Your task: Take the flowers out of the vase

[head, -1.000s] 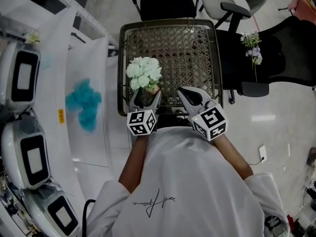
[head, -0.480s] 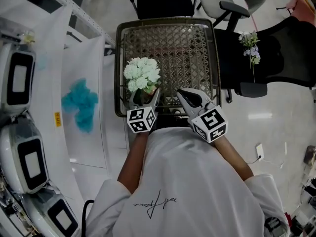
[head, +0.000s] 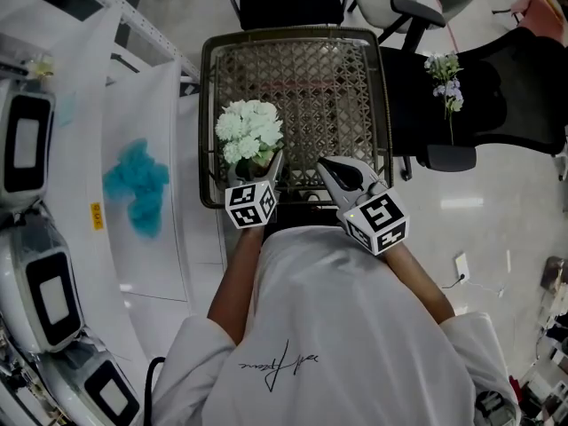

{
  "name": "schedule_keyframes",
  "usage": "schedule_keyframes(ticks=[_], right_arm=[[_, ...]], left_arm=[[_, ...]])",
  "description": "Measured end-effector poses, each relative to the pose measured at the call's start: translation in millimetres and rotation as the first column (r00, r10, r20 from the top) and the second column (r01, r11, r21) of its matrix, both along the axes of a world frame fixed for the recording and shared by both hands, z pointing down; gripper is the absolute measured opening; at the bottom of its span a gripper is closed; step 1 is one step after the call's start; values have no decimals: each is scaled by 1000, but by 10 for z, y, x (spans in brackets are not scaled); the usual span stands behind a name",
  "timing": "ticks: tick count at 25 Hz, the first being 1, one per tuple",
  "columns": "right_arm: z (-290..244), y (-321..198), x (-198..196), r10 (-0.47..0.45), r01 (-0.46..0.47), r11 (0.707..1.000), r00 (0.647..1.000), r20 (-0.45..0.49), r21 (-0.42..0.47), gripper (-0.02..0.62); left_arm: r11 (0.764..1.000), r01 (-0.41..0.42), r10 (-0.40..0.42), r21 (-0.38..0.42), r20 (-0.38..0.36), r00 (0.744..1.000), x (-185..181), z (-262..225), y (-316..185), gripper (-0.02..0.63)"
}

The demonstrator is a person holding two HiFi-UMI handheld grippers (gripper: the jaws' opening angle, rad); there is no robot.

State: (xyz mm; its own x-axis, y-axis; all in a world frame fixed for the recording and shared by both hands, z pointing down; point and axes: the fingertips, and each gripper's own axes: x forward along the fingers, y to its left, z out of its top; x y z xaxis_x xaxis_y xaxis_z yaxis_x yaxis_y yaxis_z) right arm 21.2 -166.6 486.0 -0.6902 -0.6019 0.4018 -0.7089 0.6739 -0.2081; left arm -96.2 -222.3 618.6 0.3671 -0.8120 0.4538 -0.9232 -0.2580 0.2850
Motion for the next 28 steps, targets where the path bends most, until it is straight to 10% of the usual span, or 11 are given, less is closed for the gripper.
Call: schedule_keyframes(ticks=[28], right_arm=[[54, -53, -105, -5, 4, 1000, 1000, -17, -25, 8]], left_arm=[[998, -45, 45, 33, 4, 999, -24, -68, -158, 213]])
